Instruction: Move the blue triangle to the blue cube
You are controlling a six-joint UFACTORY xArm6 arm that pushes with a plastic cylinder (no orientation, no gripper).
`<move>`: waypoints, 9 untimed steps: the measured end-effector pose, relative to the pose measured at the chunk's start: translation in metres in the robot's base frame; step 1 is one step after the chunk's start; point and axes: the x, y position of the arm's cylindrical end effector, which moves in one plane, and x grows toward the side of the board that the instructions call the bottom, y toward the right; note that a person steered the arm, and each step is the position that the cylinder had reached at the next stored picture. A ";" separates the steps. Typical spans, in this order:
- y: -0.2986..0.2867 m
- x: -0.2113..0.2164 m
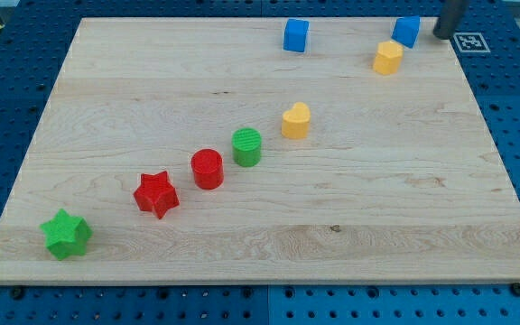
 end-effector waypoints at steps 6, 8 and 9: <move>-0.063 -0.033; -0.093 -0.012; -0.121 -0.007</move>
